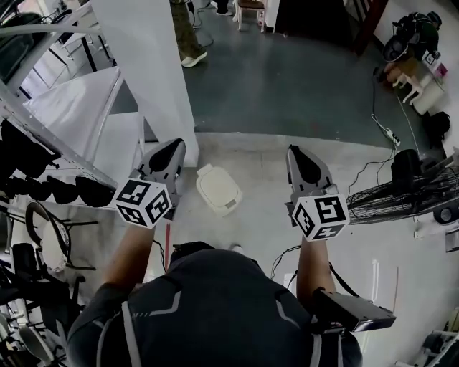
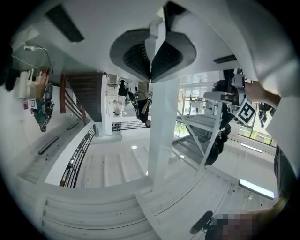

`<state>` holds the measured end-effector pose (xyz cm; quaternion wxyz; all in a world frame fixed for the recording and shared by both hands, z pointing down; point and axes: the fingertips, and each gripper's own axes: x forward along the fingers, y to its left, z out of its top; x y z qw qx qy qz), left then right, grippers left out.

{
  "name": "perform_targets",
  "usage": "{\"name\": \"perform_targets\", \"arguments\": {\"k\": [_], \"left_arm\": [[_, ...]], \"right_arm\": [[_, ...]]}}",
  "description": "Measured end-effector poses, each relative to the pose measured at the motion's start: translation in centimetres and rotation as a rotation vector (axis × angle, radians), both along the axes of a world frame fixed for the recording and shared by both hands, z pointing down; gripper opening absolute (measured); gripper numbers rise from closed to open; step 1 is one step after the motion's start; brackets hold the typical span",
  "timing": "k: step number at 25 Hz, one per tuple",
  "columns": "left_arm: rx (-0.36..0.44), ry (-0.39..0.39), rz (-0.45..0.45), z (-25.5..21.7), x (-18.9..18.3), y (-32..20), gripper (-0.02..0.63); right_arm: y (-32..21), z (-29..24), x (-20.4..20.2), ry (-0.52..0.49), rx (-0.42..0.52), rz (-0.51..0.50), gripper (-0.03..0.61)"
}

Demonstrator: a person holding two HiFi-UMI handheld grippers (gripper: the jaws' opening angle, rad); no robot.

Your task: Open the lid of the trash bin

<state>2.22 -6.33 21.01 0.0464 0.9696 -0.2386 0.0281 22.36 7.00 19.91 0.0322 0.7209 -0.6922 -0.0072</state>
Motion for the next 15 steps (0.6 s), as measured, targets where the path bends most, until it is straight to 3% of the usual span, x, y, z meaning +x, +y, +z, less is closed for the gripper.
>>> {"name": "perform_targets", "arguments": {"k": [9,15], "left_arm": [[-0.009,0.008,-0.037,0.2,1.0,-3.6,0.008],[-0.008,0.021,-0.001,0.0,0.5,-6.0,0.008]], "right_arm": [[-3.8,0.6,2.0,-0.018,0.009,0.014,0.028],[-6.0,0.5,1.1,-0.009,-0.006,0.045,0.028]]}}
